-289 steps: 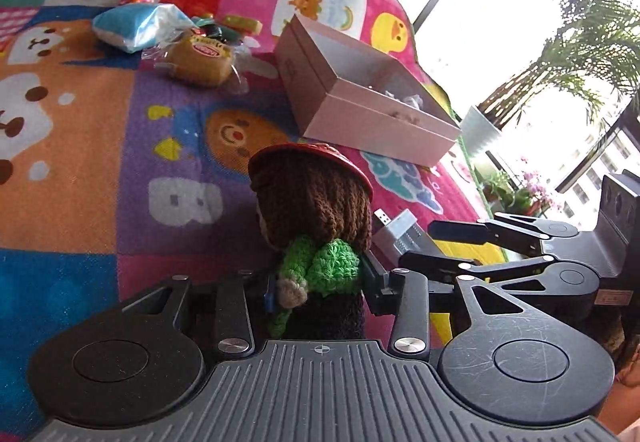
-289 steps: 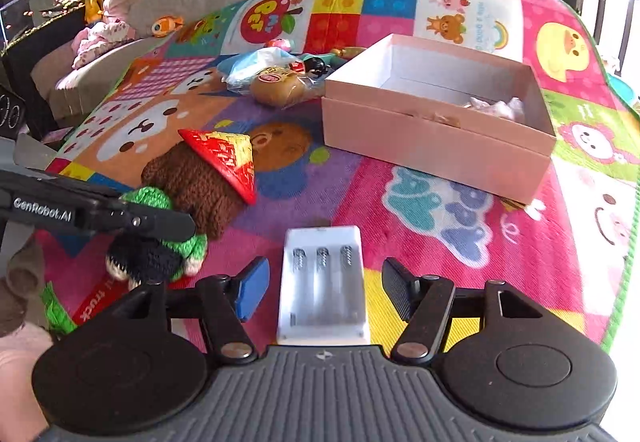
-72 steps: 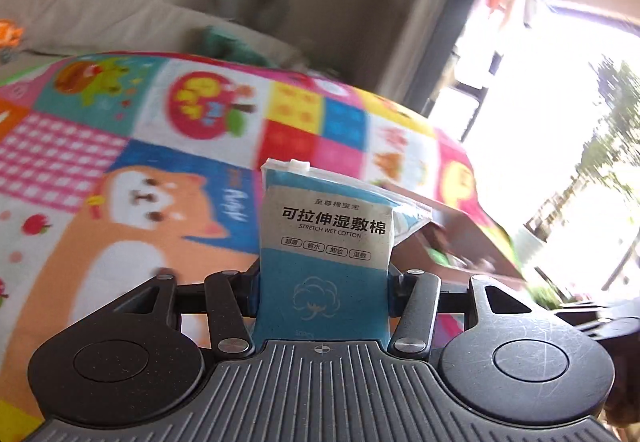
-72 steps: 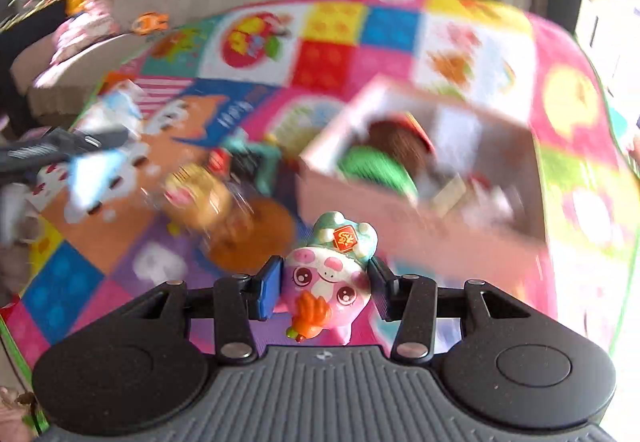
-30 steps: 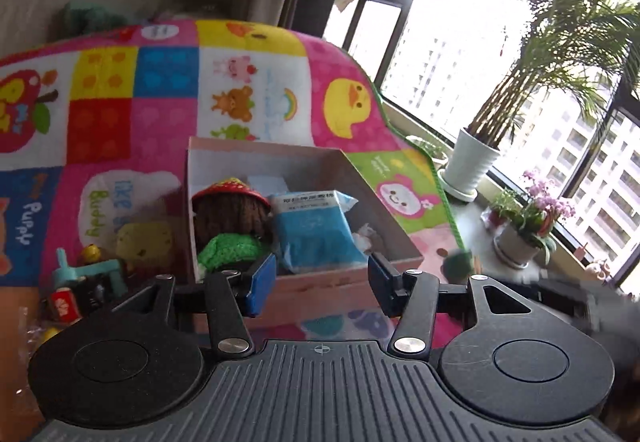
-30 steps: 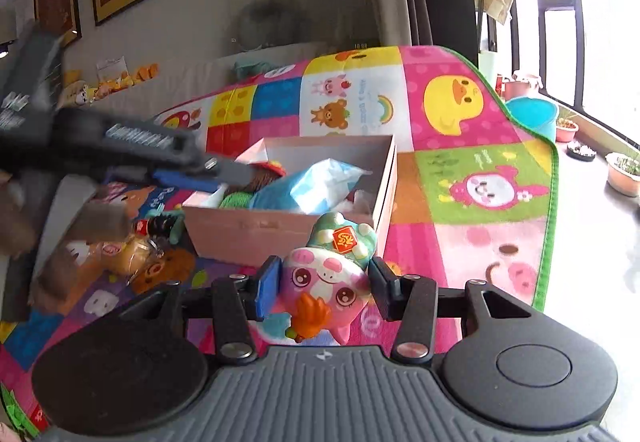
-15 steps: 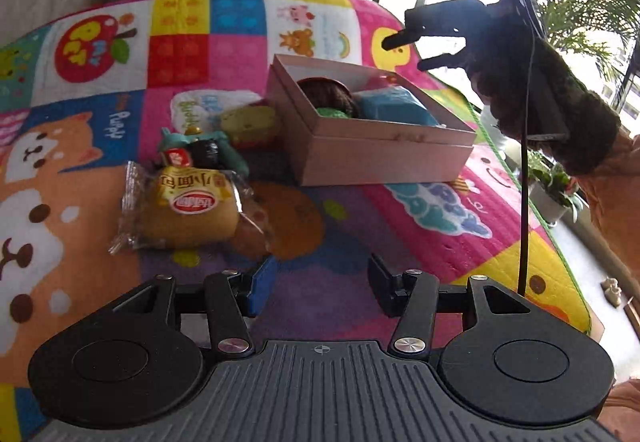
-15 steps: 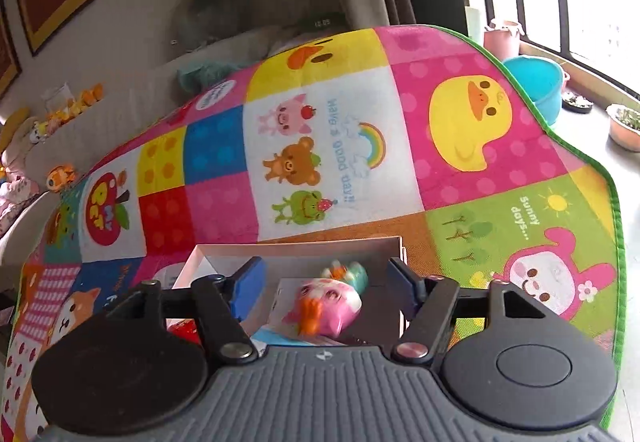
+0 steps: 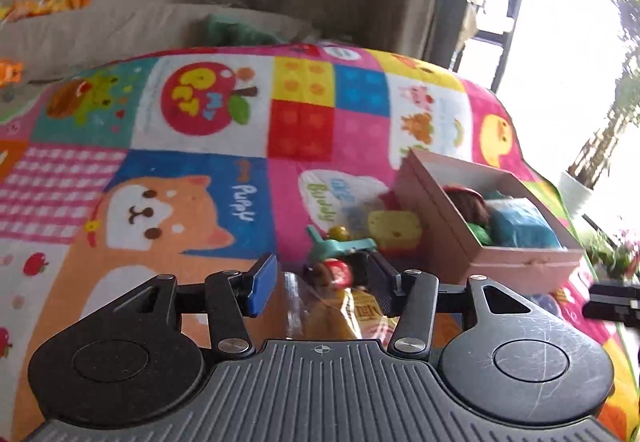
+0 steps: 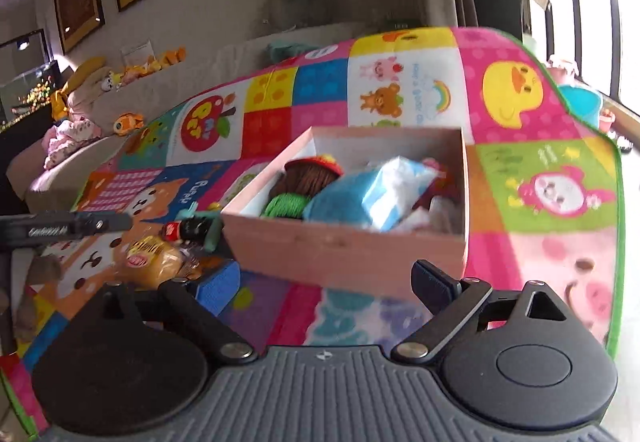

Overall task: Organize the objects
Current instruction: 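Grasp the wrapped bread bun with the left tool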

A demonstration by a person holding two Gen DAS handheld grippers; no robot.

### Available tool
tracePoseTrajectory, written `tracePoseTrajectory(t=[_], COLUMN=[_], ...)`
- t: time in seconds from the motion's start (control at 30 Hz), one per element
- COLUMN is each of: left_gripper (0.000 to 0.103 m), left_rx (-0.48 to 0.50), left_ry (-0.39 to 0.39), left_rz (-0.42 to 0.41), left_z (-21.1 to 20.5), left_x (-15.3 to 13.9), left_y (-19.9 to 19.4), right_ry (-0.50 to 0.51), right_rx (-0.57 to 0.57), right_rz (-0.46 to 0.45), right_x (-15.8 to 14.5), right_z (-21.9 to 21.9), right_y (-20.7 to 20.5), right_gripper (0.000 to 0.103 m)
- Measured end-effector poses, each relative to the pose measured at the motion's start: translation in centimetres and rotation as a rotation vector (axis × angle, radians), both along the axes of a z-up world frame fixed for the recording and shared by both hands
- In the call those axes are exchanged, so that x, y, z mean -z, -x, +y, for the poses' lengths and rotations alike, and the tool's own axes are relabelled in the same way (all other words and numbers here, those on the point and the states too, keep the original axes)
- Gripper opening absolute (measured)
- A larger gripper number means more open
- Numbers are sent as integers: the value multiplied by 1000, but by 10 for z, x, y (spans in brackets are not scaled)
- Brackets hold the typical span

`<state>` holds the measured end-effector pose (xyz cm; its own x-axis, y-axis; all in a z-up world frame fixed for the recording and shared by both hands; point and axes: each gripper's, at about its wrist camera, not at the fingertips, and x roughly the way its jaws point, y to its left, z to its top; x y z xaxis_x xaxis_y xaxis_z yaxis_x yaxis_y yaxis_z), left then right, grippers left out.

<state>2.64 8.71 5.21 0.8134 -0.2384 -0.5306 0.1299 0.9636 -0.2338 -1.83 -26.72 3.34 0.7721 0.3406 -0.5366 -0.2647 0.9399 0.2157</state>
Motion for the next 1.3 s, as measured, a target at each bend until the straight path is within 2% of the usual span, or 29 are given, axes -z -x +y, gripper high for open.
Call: tracePoseTrajectory(t=[0.1, 0.17, 0.2, 0.3, 0.33, 0.37, 0.47, 0.5, 0.53, 0.67, 0.8, 0.83, 0.9, 1.07, 1.13, 1.23, 1.3], left_gripper=[52, 50, 50, 49, 49, 49, 49, 49, 49, 49, 51, 57, 61, 63, 68, 74, 72], left_rx=[-52, 5, 66, 303, 355, 388, 353, 322, 299, 318, 358, 369, 385, 394, 405, 413, 394], left_ry=[100, 139, 146, 85, 50, -18, -260, -322, -351, -323, -371, -366, -308, -301, -324, -398, -397], left_rz=[76, 114, 128, 162, 158, 139, 48, 14, -7, -4, 94, 109, 136, 137, 135, 127, 110], left_z=[17, 15, 10, -21, -29, -41, -66, -71, -74, -80, -86, -84, -78, -82, -88, -99, -101], left_x=[12, 20, 22, 23, 21, 18, 9, 5, 2, -8, 8, 12, 16, 21, 24, 34, 37], left_y=[1, 11, 19, 49, 57, 67, 80, 80, 77, 48, 7, -2, -14, -19, -17, -16, -16], right_ry=[-56, -68, -69, -88, -90, -88, -76, -71, -67, -60, -60, -59, -57, -43, -40, -34, -28], right_rx=[41, 76, 89, 94, 94, 93, 83, 82, 81, 80, 76, 73, 61, 36, 31, 28, 31], right_rz=[24, 28, 35, 46, 44, 45, 30, 25, 19, 4, 4, 3, -2, 2, 10, 19, 23], right_x=[19, 30, 34, 37, 38, 39, 38, 38, 37, 36, 36, 36, 35, 36, 36, 37, 38], right_z=[-2, -4, -4, -8, -8, -7, -4, -3, -2, -1, -1, 0, 1, 5, 6, 8, 9], right_y=[16, 21, 21, 19, 19, 19, 22, 23, 24, 27, 28, 28, 29, 28, 27, 28, 27], right_gripper=[93, 94, 94, 97, 98, 99, 99, 99, 99, 99, 99, 99, 100, 103, 103, 103, 103])
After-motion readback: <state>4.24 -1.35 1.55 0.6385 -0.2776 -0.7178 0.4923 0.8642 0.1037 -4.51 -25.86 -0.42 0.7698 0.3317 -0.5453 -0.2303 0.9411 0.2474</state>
